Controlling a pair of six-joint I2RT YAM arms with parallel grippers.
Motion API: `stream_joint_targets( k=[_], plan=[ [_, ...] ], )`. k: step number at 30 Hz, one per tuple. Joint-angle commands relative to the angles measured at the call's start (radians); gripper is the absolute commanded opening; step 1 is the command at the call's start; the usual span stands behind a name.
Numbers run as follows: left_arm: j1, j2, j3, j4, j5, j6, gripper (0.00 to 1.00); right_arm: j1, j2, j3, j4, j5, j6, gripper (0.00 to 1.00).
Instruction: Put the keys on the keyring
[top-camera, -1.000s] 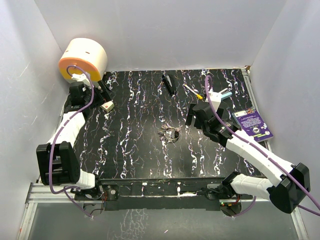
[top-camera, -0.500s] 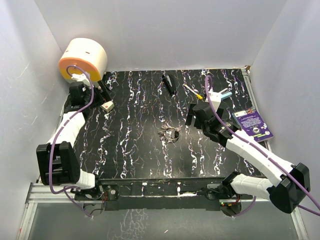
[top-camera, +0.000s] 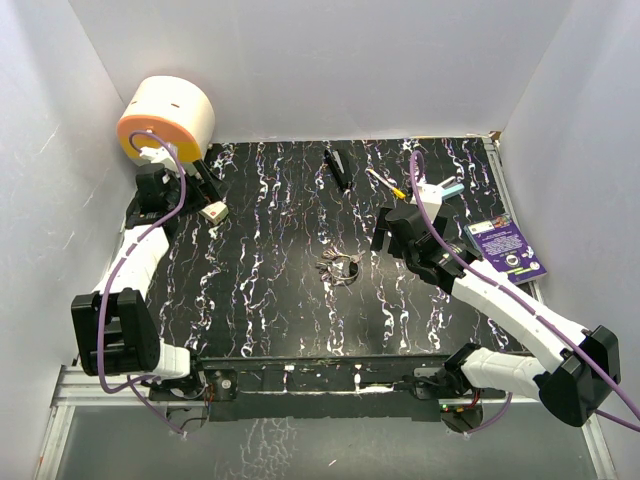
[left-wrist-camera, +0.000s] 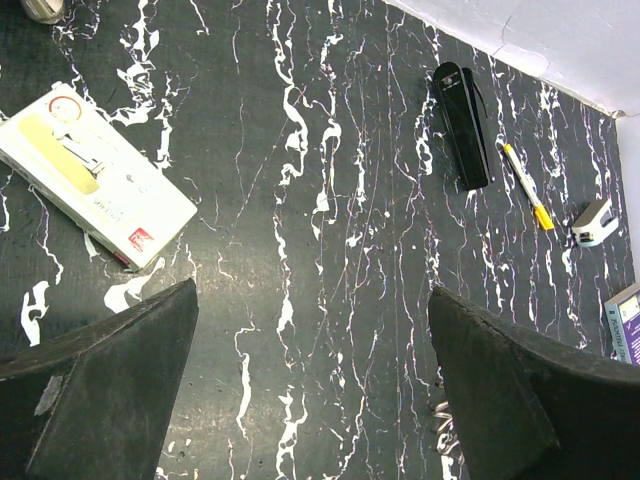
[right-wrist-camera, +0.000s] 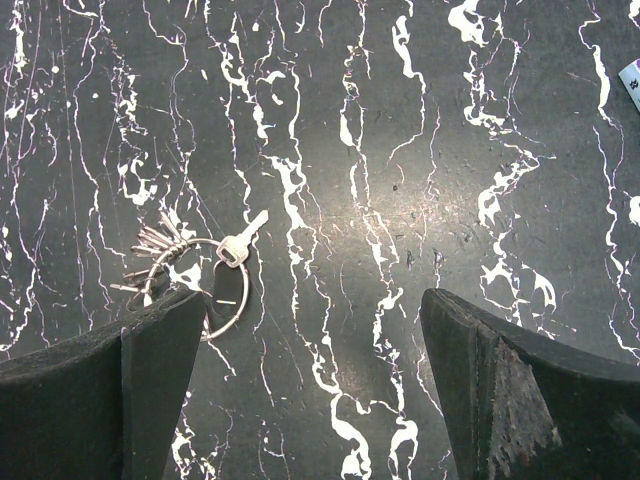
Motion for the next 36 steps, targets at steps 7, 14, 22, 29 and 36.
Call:
stream_joint_targets(
  k=[7,14,22,29,36],
  plan=[
    [0.009,-0.033,-0.003,0.018,0.019,0.006,0.97,0.000,0.009,0.010,0.023,0.025,-0.001,0.98],
    [0.009,-0.036,-0.004,0.018,0.017,0.004,0.97,-0.001,0.013,0.014,0.023,0.025,-0.001,0.98],
    [0.010,-0.038,-0.006,0.020,0.018,0.001,0.97,0.000,0.009,0.005,0.023,0.025,-0.001,0.98],
    [0.011,-0.038,-0.007,0.021,0.022,0.000,0.97,-0.001,-0.014,-0.013,0.023,0.025,-0.001,0.98],
    [0.013,-0.036,-0.007,0.024,0.025,-0.002,0.97,0.000,0.045,0.032,0.023,0.025,-0.001,0.98]
  ],
)
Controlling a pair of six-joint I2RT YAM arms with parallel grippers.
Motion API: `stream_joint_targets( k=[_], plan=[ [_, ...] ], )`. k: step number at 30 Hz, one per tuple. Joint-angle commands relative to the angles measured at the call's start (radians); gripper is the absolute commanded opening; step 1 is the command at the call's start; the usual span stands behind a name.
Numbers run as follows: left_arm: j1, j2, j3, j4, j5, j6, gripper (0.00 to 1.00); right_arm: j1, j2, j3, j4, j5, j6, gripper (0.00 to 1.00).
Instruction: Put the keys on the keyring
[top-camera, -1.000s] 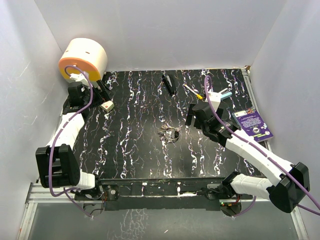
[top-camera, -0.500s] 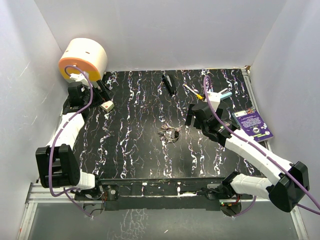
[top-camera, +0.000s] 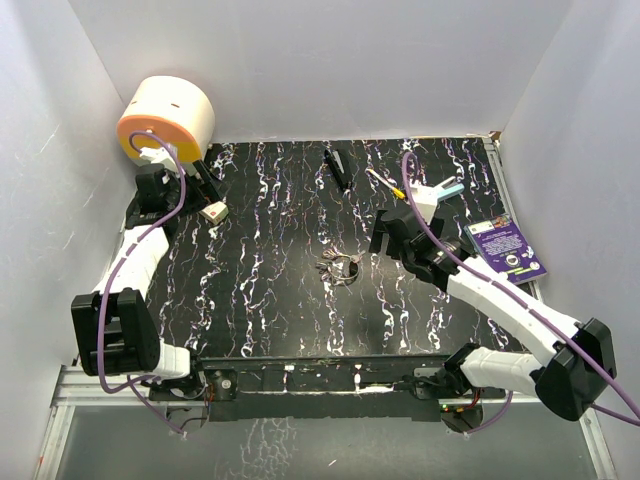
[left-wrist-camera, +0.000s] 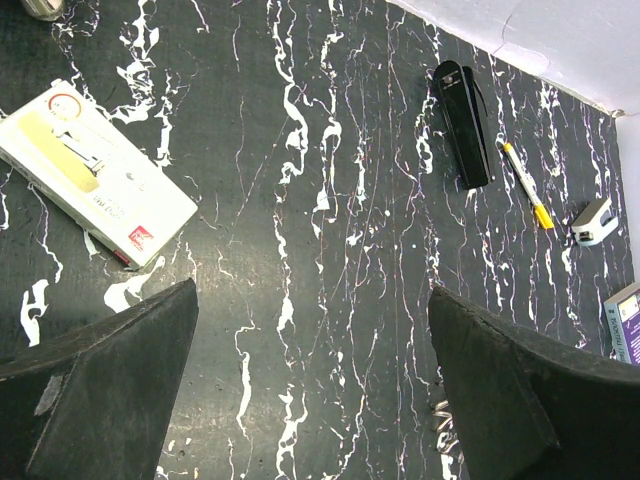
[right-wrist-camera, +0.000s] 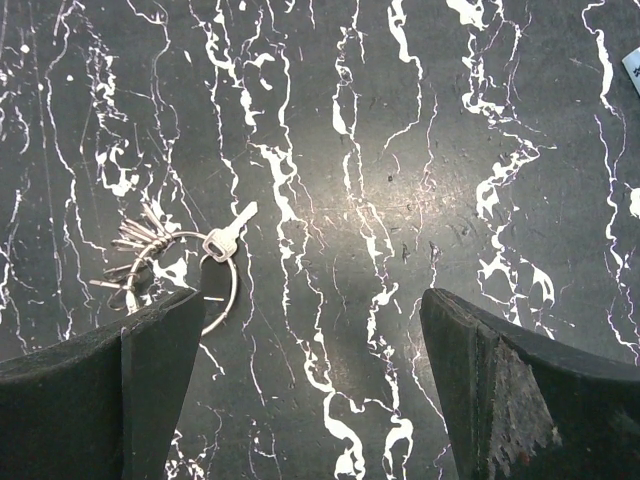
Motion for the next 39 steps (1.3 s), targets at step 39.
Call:
stream_joint_targets(
  k=[39],
  plan=[
    [0.013,-0.122,0.039,-0.136,-0.168,0.027,0.97,-0.001,-0.006,0.044,0.023,0.025,-0.001,0.98]
  ],
)
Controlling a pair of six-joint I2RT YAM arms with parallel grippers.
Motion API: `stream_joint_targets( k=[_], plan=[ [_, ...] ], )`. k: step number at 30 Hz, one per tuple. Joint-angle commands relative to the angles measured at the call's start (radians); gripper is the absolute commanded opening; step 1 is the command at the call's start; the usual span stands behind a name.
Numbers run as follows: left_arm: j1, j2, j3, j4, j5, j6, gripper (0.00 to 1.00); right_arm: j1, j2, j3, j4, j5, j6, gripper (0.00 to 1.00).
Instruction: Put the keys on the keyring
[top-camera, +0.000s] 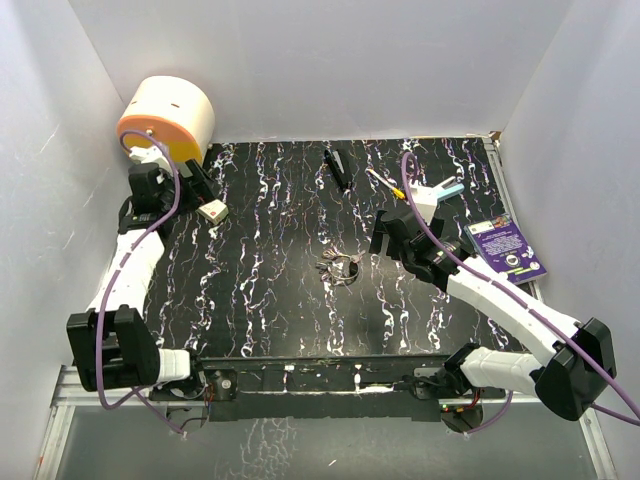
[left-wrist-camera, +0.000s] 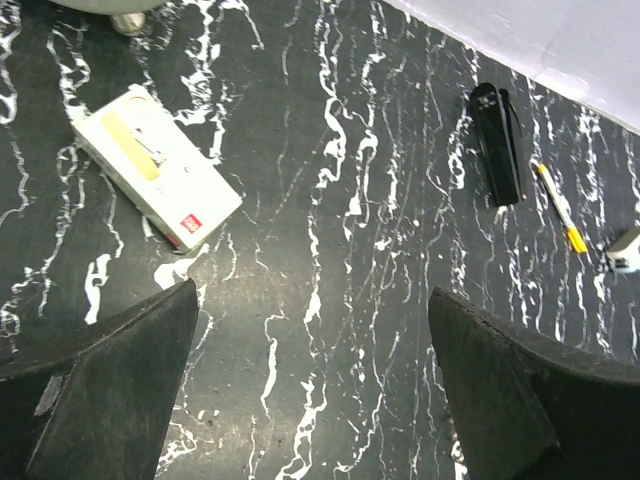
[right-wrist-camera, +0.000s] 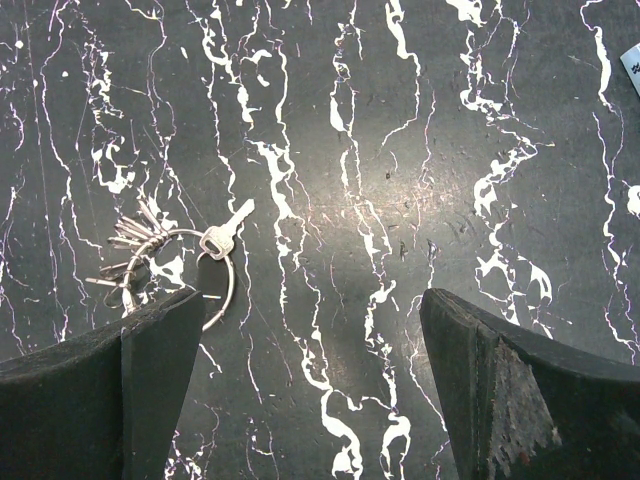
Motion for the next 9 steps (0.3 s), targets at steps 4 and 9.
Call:
stream_joint_targets(
  k=[4,9],
  plan=[
    [0.006,-0.048,0.017,-0.012,-0.085,0.021,0.97,0.000,-0.020,0.045,0.030,0.025,-0.001,0.98],
    [0.006,-0.055,-0.009,0.009,-0.110,0.008,0.94,0.000,-0.025,0.045,0.030,0.025,-0.001,0.98]
  ],
)
